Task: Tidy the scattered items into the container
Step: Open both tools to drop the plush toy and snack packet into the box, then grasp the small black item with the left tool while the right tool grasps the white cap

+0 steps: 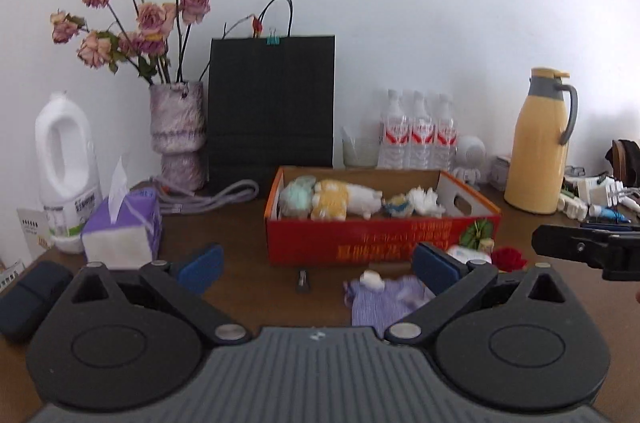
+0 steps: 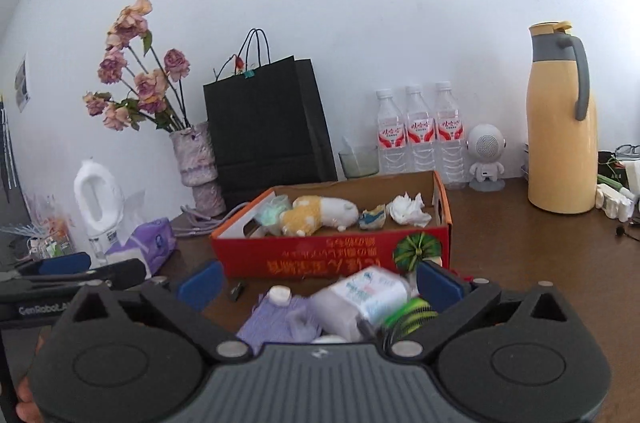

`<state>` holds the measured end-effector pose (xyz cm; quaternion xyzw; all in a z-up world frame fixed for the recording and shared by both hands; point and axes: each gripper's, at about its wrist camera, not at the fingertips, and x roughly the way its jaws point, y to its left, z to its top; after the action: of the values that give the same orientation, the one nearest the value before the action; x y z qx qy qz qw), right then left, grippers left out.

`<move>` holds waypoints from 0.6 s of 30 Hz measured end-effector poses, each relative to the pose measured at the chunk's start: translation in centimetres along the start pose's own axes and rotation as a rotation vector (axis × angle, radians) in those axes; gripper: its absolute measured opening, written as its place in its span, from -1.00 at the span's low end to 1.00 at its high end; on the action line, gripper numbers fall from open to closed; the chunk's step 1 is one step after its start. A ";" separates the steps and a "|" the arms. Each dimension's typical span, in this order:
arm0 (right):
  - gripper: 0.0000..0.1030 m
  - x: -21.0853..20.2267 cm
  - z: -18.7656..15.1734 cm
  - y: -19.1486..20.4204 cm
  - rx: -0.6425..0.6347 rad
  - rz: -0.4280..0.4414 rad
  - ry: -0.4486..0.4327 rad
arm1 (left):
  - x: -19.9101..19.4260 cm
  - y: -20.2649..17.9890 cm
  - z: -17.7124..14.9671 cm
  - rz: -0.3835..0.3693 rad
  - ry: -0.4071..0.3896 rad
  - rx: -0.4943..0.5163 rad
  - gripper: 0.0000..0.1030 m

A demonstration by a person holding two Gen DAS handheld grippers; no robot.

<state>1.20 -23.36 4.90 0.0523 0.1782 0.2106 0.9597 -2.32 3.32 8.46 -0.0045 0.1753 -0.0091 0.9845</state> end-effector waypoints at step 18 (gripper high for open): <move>-0.45 6.6 0.8 3.5 -0.162 0.088 0.268 | 9.6 5.4 0.7 -0.025 0.179 -0.063 0.44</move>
<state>5.78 -17.44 4.13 -0.0461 0.2848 0.2712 0.9183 7.02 8.49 5.74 -0.0370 0.2626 -0.0162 0.9641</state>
